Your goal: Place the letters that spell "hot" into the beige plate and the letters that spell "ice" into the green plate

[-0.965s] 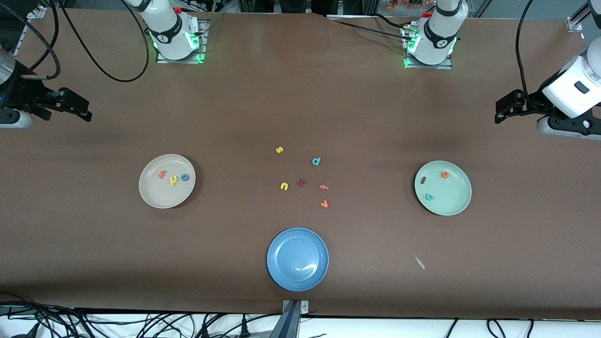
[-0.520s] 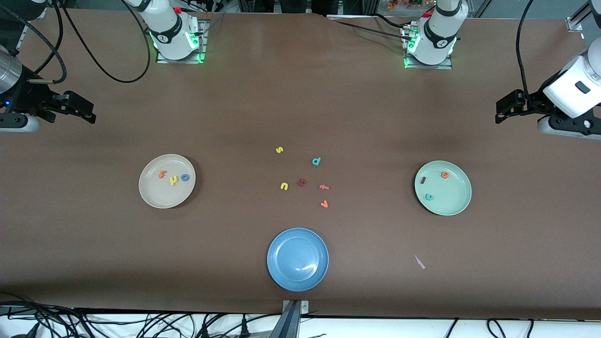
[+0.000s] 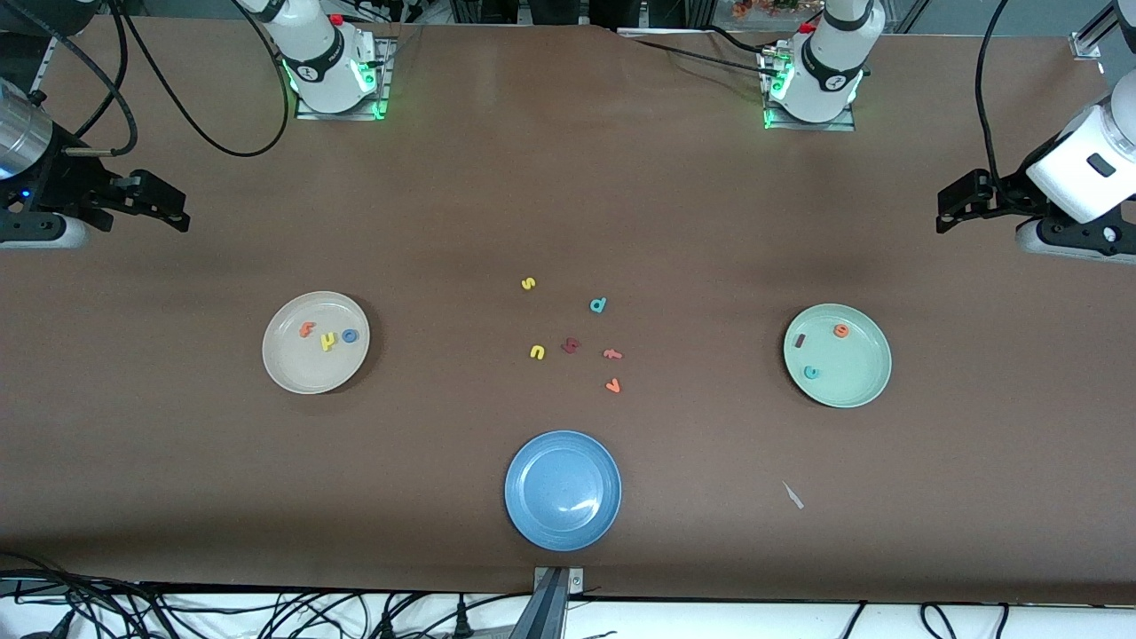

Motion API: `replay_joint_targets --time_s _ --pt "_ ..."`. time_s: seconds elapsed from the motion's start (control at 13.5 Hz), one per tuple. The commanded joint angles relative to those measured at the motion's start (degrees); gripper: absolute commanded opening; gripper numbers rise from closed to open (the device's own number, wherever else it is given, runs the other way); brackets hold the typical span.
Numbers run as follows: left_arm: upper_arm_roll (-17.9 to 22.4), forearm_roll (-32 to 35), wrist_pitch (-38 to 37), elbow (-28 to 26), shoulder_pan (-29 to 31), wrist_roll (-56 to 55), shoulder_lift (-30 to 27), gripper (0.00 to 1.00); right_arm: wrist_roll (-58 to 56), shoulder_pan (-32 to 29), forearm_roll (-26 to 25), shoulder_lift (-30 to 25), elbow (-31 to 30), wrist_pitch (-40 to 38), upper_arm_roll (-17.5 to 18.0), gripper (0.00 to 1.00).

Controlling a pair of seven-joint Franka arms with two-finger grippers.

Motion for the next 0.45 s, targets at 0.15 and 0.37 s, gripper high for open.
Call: replay_joint_targets --time_s 0.15,0.37 --pt "-0.1 0.0 -1.3 1.6 0.2 0.6 0.5 1.00 0.3 -0.7 -0.5 0.7 2.0 -1.7 0.1 1.00" --pt "-0.1 0.0 -1.3 1.6 0.2 0.6 0.4 1.00 0.4 -0.7 -0.7 0.7 2.0 -1.7 0.1 1.00"
